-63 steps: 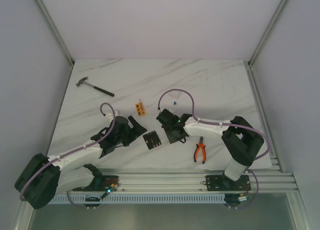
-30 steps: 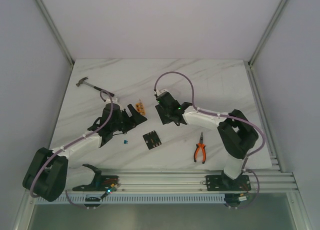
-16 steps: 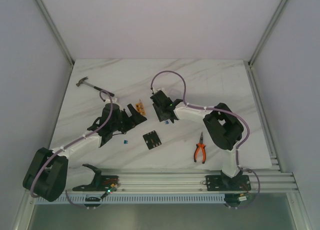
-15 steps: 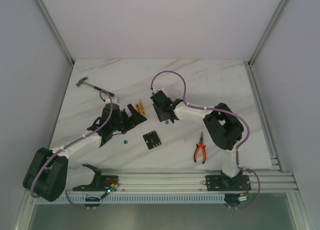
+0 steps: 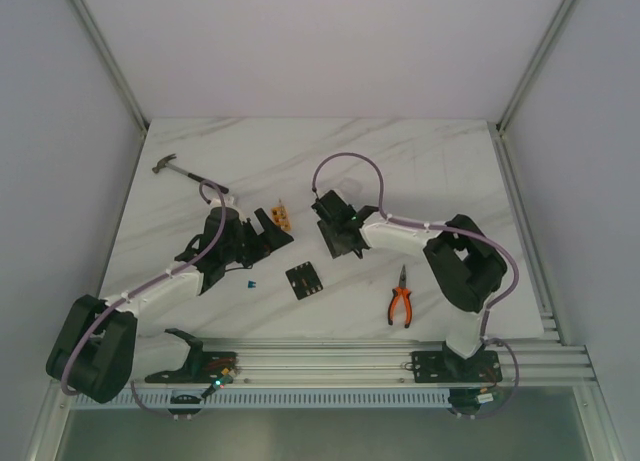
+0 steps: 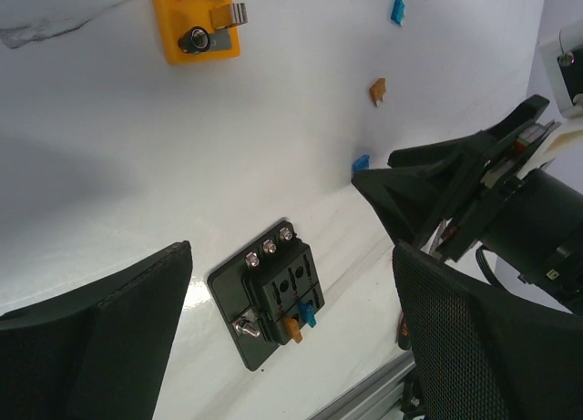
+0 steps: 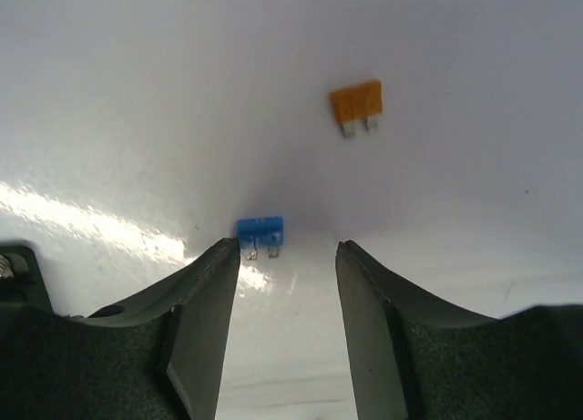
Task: Snap on the fuse box
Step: Pick up the fuse from the center of the board.
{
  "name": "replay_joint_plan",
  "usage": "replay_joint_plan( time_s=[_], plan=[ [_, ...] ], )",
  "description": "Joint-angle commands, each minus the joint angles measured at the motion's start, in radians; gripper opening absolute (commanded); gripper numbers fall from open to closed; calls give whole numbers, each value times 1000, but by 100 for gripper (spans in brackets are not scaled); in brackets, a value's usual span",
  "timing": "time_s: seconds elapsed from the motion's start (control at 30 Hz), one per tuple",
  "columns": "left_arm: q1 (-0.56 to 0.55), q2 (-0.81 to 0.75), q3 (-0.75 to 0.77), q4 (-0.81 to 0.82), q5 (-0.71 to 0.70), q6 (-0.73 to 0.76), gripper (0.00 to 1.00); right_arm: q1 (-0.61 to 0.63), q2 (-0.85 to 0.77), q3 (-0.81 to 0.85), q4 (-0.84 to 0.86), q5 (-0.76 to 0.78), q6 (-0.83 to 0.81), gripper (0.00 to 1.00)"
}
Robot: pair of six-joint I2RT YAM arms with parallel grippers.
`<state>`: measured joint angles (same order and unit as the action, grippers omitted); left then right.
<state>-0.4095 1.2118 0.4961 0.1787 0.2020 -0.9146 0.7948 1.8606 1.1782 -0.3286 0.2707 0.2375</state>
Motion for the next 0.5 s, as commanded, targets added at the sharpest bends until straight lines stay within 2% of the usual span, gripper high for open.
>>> replay_joint_plan(
  time_s=[0.0, 0.23, 0.47],
  plan=[
    [7, 4, 11, -14, 12, 7, 100, 4, -44, -44, -84, 37, 6, 54],
    [8, 3, 9, -13, 14, 5, 100, -18, -91, -27, -31, -107, -15, 55],
    [8, -20, -5, -13, 15, 2, 100, -72, -18, 67, -58, -205, -97, 53]
  ],
)
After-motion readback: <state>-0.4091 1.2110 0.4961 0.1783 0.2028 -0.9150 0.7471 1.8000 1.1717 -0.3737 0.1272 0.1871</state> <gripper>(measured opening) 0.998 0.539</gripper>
